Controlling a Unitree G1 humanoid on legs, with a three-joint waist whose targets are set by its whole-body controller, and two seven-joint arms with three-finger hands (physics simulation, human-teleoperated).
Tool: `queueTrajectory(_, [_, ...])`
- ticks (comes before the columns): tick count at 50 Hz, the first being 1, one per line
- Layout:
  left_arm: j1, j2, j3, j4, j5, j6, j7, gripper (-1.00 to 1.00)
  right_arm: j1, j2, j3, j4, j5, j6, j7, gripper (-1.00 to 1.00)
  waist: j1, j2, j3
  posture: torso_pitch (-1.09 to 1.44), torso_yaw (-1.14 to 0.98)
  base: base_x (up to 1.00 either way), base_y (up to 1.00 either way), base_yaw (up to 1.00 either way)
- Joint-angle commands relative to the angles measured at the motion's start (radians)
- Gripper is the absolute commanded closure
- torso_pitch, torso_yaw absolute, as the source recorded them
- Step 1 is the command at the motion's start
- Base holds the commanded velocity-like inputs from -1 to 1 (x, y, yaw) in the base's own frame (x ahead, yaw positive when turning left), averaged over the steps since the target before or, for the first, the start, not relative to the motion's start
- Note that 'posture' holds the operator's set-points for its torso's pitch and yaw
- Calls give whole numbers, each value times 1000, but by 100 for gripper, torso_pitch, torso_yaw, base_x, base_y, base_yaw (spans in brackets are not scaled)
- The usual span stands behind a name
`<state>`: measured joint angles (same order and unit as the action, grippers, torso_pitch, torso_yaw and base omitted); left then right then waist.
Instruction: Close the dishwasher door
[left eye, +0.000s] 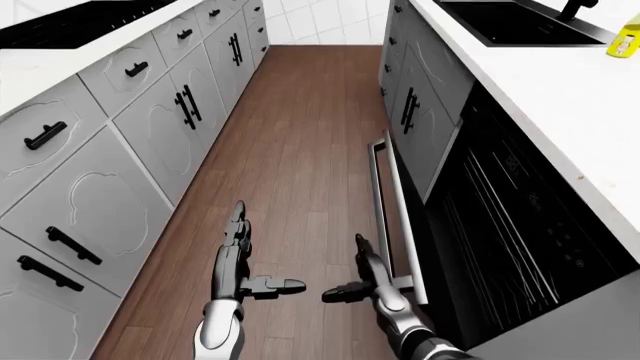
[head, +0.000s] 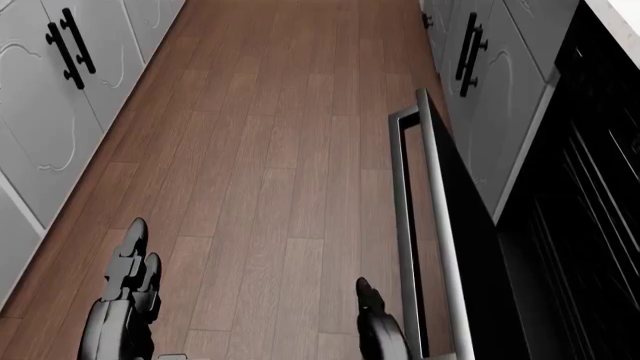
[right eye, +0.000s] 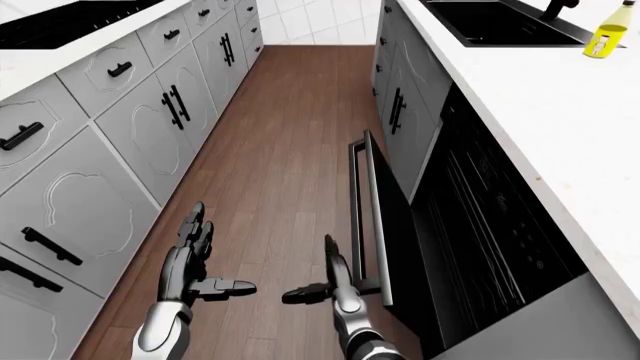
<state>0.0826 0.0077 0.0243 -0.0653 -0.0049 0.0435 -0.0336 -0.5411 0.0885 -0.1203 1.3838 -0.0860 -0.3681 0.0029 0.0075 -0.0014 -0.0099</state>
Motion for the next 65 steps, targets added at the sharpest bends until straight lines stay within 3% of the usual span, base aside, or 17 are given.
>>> queueTrajectory(1, [-16, 1, 2, -46, -2, -24, 2, -100, -9, 1, -11, -18, -4, -10, 21, -100, 0, 2, -17, 0, 0, 0, 0, 0])
queueTrajectory(6, [-17, 2, 4, -50, -4, -15, 6, -100, 28, -4, -57, -7, -13, 10, 44, -100, 2, -2, -17, 0, 0, 0, 0, 0])
queueTrajectory(25, [-12, 1, 1, -57, -3, -16, 0, -100, 82, -27, -122, 2, -108, 12, 1, -100, 3, -9, -13, 0, 0, 0, 0, 0])
queueTrajectory(65, [-16, 1, 4, -55, -10, -22, 2, -100, 99, -79, -139, 2, -119, 21, -127, -100, 15, -8, -14, 0, 0, 0, 0, 0])
